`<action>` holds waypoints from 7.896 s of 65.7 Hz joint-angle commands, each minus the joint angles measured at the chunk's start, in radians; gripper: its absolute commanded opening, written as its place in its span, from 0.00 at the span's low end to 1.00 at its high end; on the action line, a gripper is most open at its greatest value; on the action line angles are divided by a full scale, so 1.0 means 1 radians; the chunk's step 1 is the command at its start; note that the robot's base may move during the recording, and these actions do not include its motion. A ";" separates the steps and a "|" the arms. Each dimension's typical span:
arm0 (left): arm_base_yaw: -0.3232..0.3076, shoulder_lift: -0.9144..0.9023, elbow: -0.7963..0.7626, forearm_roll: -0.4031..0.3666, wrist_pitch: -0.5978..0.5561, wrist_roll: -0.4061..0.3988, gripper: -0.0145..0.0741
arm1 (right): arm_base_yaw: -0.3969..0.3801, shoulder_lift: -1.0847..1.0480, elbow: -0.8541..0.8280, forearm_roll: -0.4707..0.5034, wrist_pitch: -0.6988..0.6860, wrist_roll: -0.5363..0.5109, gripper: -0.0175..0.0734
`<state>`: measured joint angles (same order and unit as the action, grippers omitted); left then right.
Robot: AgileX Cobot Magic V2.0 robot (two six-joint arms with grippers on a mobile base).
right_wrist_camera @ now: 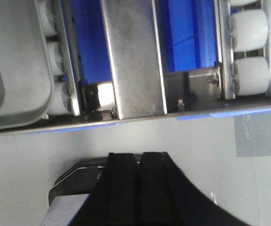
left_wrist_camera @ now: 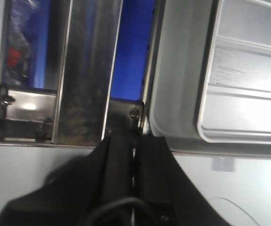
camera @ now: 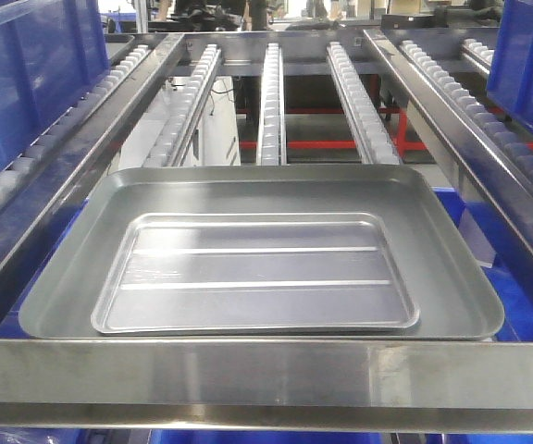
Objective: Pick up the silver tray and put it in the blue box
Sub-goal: 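Lower both grippers over the tray's side rims, then open both grippers and close them on the tray's side rims, then lift the tray with both grippers and pull it toward the robot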
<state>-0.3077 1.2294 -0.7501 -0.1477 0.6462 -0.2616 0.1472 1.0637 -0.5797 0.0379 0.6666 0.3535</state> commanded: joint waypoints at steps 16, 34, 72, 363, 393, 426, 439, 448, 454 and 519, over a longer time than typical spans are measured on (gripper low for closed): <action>-0.234 0.138 -0.210 0.191 0.025 -0.291 0.16 | 0.298 0.218 -0.300 -0.279 0.065 0.320 0.26; -0.252 0.300 -0.341 0.187 0.026 -0.344 0.16 | 0.360 0.481 -0.544 -0.237 0.063 0.320 0.26; -0.293 0.394 -0.348 0.325 -0.031 -0.459 0.16 | 0.374 0.571 -0.576 -0.233 0.029 0.290 0.26; -0.325 0.545 -0.407 0.322 0.032 -0.446 0.38 | 0.363 0.669 -0.549 -0.204 -0.081 0.253 0.66; -0.325 0.545 -0.407 0.322 0.032 -0.446 0.29 | 0.363 0.669 -0.549 -0.204 -0.069 0.253 0.47; -0.325 0.545 -0.407 0.314 0.023 -0.446 0.15 | 0.363 0.669 -0.549 -0.204 -0.059 0.253 0.25; -0.325 0.543 -0.424 0.314 0.029 -0.446 0.15 | 0.362 0.664 -0.555 -0.201 -0.045 0.253 0.25; -0.325 0.514 -0.473 0.315 0.080 -0.446 0.15 | 0.362 0.628 -0.591 -0.196 -0.020 0.257 0.26; -0.327 0.475 -0.482 0.318 0.089 -0.446 0.15 | 0.362 0.587 -0.597 -0.196 -0.014 0.299 0.26; -0.635 0.023 -0.134 0.415 0.130 -0.753 0.15 | 0.709 0.140 -0.245 -0.389 0.081 0.771 0.26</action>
<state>-0.9075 1.3155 -0.8851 0.2527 0.8307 -0.9736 0.8237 1.2492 -0.8132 -0.3009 0.7967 1.0692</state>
